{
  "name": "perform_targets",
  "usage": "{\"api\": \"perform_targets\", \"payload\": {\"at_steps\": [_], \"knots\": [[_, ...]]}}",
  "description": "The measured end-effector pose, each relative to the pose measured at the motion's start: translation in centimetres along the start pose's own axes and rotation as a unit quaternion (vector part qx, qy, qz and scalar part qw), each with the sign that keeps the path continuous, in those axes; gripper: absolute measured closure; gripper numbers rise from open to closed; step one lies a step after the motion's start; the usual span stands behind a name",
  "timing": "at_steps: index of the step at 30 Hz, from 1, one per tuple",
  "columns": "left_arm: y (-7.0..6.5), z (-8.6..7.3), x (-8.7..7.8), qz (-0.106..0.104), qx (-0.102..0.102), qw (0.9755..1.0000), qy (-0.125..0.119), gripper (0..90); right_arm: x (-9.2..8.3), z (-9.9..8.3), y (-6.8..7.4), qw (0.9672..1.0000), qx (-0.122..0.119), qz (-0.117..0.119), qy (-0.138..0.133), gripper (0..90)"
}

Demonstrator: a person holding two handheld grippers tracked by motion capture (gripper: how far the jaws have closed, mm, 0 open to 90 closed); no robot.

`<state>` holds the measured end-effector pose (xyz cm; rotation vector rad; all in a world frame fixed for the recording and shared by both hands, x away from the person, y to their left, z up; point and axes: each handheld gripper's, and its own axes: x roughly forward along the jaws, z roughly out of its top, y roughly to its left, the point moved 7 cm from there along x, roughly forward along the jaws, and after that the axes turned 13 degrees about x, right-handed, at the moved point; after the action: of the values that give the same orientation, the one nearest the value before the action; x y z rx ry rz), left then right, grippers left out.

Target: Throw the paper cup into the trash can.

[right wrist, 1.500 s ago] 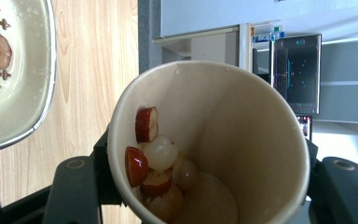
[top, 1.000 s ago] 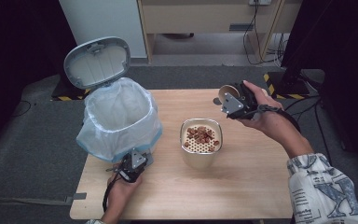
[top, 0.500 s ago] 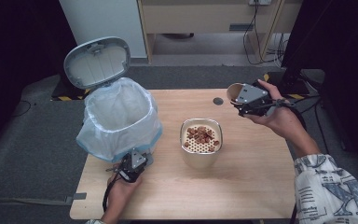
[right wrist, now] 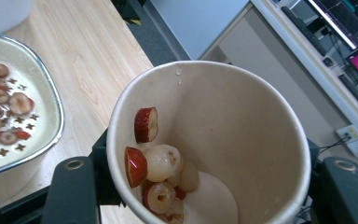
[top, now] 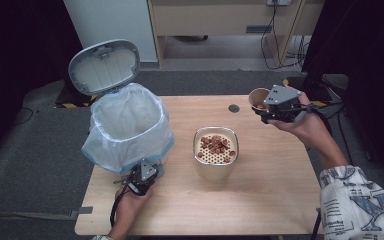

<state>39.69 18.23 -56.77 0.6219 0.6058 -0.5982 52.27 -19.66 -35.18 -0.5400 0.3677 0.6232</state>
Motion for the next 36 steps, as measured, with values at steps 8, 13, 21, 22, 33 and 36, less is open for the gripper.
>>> {"api": "perform_targets", "payload": {"at_steps": [8,13,21,22,33,36], "knots": [[0.0,0.0,0.0,0.0,0.0,1.0,0.0,89.7,-0.17,-0.38,-0.66,0.9994,0.033,0.01,-0.005,35.0],[0.0,0.0,0.0,0.0,0.0,1.0,0.0,89.7,-0.31,-0.45,-0.86,0.9986,0.05,0.015,-0.009,34.8],[0.01,0.0,0.0,-0.001,0.0,1.0,0.0,89.7,-0.44,-0.5,-0.97,0.9963,0.076,0.035,-0.018,34.6],[0.0,0.0,0.0,0.0,0.0,1.0,0.0,89.7,-0.46,-0.49,-0.97,0.9961,0.078,0.037,-0.02,34.7],[0.01,0.0,0.0,-0.001,0.0,1.0,0.0,89.7,-0.73,0.07,-0.69,0.9894,0.114,0.079,-0.044,34.6],[0.01,0.0,0.0,0.0,0.0,1.0,0.0,89.7,-0.81,0.35,-0.57,0.9872,0.123,0.088,-0.051,34.6]]}}
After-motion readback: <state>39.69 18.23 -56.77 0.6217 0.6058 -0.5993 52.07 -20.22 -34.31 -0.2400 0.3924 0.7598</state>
